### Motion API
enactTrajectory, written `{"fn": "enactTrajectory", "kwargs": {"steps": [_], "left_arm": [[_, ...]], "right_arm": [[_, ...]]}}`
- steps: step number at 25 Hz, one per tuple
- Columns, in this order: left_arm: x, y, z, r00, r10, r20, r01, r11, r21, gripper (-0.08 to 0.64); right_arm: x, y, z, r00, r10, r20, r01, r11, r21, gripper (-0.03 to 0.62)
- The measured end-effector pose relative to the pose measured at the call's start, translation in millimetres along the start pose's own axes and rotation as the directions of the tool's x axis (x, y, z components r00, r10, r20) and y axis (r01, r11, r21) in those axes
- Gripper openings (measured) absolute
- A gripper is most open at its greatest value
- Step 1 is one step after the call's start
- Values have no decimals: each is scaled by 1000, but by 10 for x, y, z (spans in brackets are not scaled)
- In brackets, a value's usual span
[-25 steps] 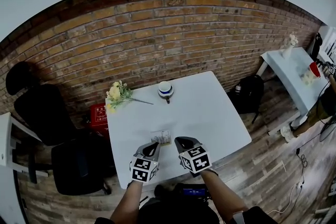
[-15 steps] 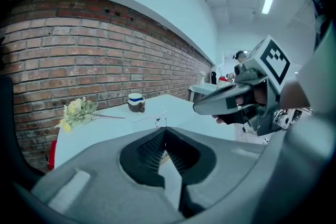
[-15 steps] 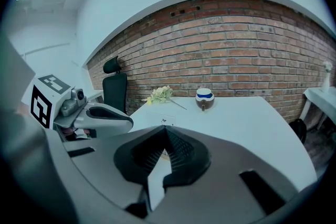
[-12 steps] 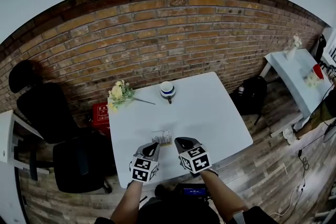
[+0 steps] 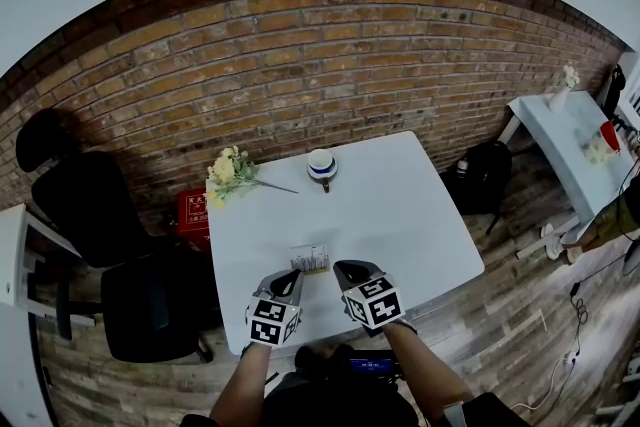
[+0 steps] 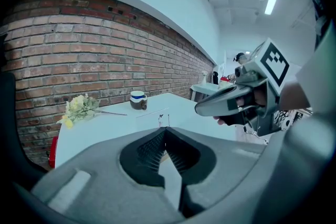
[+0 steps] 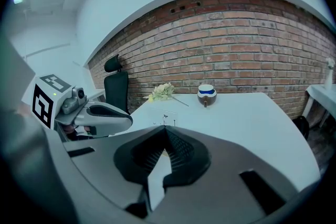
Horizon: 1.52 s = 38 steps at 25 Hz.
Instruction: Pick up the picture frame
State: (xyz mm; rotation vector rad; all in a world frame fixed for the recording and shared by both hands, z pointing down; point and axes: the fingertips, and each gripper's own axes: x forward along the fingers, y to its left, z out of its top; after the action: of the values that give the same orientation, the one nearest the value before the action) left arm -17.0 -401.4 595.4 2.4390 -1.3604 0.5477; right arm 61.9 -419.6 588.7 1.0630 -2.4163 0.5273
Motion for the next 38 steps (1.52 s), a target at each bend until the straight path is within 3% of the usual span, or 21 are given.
{"fn": "enactTrajectory", "kwargs": {"steps": [11, 14, 18, 22, 32, 38], "left_arm": [[169, 340, -114, 998, 62, -22, -63, 997, -40, 12], [257, 417, -194, 996, 84, -34, -85, 995, -55, 20], [377, 485, -348, 995, 83, -61, -88, 993, -74, 131], [513, 469, -556, 991, 68, -111, -76, 995, -70, 149], [744, 453, -835, 979, 75, -189, -86, 995, -50, 149], [784, 476, -827, 979, 75, -190, -85, 995, -43, 147]], "right_arm": [[314, -141, -70, 1000, 17, -19, -16, 1000, 27, 10], [439, -190, -179, 999, 32, -37, -30, 998, 50, 65], [634, -216, -324, 997, 54, -57, -50, 996, 67, 114], [800, -216, -473, 994, 77, -80, -71, 995, 70, 160], [1037, -257, -729, 988, 86, -127, -77, 994, 74, 161], [1086, -263, -745, 989, 83, -125, -74, 994, 79, 152]]}}
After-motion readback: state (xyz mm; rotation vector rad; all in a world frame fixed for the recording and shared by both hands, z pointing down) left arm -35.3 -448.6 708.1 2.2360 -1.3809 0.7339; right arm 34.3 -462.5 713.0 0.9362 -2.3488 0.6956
